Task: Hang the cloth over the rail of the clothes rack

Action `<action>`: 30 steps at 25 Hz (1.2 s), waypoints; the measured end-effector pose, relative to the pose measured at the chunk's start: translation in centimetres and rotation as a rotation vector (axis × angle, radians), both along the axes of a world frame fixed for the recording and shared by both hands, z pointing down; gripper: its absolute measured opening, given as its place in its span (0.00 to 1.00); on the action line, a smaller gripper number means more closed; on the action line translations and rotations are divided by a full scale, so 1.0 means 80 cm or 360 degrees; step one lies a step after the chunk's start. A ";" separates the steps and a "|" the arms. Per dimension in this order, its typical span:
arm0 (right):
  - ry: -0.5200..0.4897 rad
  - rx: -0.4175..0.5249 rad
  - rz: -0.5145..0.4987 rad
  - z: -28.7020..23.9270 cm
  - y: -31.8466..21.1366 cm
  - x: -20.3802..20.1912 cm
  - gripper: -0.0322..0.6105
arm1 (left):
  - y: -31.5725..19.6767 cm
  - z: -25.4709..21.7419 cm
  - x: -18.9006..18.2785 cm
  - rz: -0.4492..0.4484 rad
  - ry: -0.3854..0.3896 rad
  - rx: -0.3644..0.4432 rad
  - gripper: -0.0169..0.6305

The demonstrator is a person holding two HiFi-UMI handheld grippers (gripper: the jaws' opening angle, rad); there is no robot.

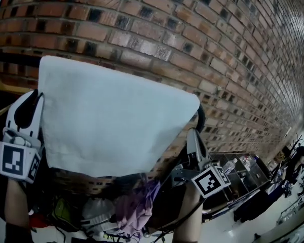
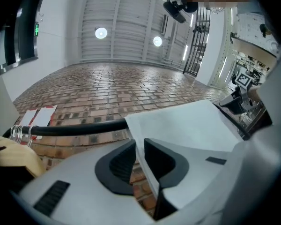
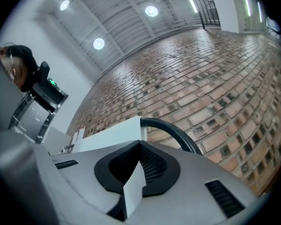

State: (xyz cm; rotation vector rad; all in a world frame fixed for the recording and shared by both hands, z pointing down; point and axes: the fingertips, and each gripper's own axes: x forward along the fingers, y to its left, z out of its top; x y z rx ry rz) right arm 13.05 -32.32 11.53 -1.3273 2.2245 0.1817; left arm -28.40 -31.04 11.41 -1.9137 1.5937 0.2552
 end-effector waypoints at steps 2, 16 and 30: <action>0.0089 0.0052 0.0091 0.023 0.011 -0.009 0.09 | 0.019 0.019 0.000 0.0024 0.0010 0.0003 0.15; 0.0180 0.0317 0.0296 0.201 0.079 -0.091 0.09 | 0.049 0.221 0.003 0.0063 0.0171 -0.0210 0.05; 0.0355 0.0015 0.0227 0.343 0.108 -0.157 0.08 | 0.064 0.387 0.065 0.0243 0.0217 -0.0645 0.04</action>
